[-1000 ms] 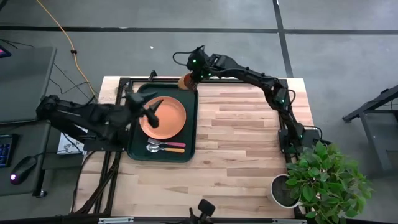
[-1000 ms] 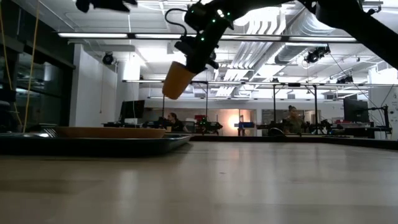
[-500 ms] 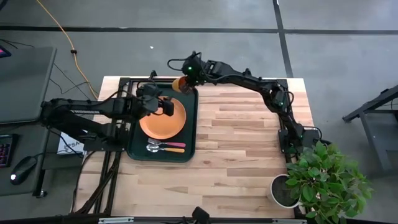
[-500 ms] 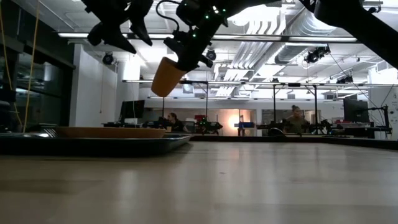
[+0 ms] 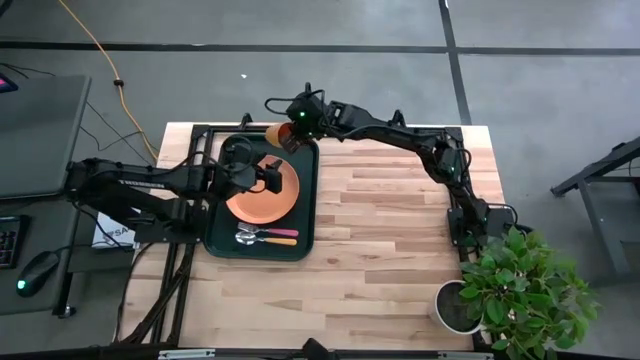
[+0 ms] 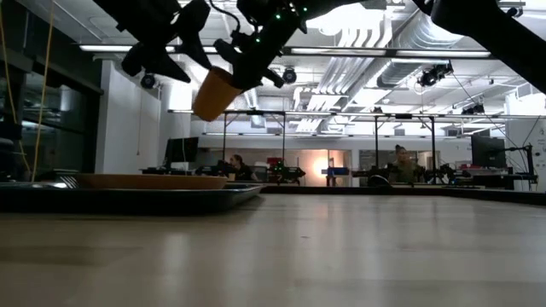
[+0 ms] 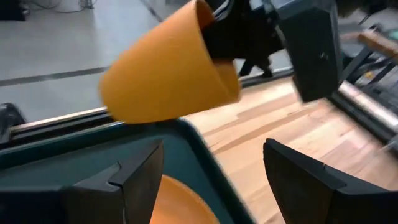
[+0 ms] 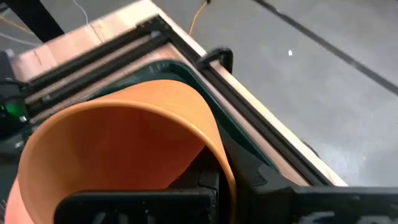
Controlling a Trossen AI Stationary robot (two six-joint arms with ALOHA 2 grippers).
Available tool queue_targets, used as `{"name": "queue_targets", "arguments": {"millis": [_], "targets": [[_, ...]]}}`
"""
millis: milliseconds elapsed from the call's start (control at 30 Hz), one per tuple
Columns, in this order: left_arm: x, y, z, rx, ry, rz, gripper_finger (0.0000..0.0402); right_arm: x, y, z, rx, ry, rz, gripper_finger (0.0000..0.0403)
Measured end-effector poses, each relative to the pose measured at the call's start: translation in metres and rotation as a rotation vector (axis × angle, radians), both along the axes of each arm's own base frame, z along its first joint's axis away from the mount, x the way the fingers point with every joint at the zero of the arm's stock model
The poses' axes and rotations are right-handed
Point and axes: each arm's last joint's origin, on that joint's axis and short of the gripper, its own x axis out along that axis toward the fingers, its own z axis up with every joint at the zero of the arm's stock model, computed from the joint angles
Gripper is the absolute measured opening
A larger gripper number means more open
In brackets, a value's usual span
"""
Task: Pick and place plate/cup/fork/spoon on tray
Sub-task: Put the orange cup on the black serving tray to the top right of the orange plate
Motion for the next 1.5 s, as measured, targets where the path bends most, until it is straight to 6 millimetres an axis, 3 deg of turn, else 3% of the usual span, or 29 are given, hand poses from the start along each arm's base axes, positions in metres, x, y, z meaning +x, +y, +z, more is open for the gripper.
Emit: {"name": "queue_targets", "arguments": {"millis": [367,733,1067,1500], "targets": [[0.004,-0.001,0.008,0.154,0.053,-0.011,0.0258,0.011,0.026,0.004,-0.131,0.012,0.011,0.0],[0.002,-0.001,0.009,0.228,0.093,0.094,0.0259,0.011,0.023,0.006,-0.154,0.003,0.021,0.0],[0.003,-0.001,0.014,0.364,0.285,0.071,0.0259,0.011,0.018,0.007,-0.168,-0.002,0.097,0.0],[0.002,-0.002,0.012,0.287,0.151,0.1,0.0259,0.014,0.015,0.013,-0.179,-0.069,0.172,0.0]]}}
